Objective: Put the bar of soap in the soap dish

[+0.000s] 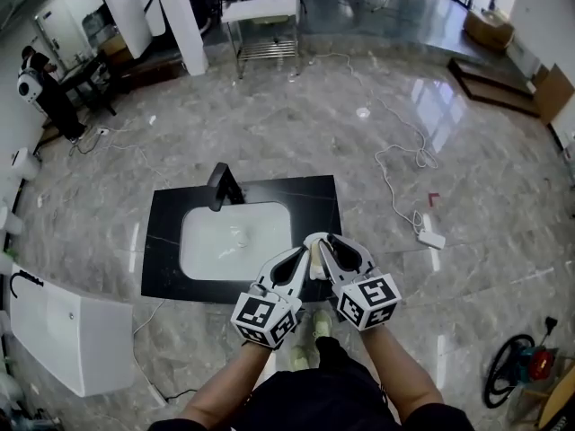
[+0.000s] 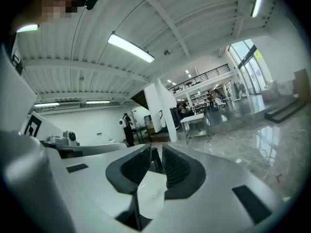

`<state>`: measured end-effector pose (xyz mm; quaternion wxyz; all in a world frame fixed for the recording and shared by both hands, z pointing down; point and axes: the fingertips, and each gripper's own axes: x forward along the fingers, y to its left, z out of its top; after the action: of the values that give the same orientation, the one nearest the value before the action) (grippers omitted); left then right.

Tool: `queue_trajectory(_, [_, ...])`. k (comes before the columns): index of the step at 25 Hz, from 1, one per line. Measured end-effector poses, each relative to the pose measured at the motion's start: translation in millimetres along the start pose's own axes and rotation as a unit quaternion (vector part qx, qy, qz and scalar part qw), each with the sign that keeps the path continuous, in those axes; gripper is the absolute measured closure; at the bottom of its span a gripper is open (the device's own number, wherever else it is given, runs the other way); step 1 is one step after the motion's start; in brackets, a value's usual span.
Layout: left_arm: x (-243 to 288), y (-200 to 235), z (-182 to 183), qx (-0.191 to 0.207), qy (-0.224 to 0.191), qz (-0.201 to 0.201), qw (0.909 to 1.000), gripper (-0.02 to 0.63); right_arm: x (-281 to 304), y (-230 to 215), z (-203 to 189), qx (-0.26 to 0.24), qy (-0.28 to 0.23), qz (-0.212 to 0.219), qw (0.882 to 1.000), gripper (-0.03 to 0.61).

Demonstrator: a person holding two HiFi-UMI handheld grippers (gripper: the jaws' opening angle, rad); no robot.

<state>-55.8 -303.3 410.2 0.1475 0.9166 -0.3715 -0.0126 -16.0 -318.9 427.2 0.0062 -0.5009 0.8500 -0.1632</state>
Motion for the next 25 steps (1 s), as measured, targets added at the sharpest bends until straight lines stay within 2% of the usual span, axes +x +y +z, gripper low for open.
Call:
queue_trajectory(11, [-16, -27, 32, 0.02, -0.027, -0.011, 0.9994, 0.606, -26, 28, 42, -0.038, -0.039, 0.008, 0.998, 0.569])
queue_trajectory(15, [-10, -27, 43, 0.034, -0.04, -0.012, 0.9986, 0.607, -22, 29, 55, -0.051, -0.052, 0.014, 0.997, 0.569])
queue_trajectory(25, [-11, -29, 40, 0.03, -0.035, -0.005, 0.9989, 0.606, -24, 33, 54, -0.064, -0.049, 0.013, 0.997, 0.569])
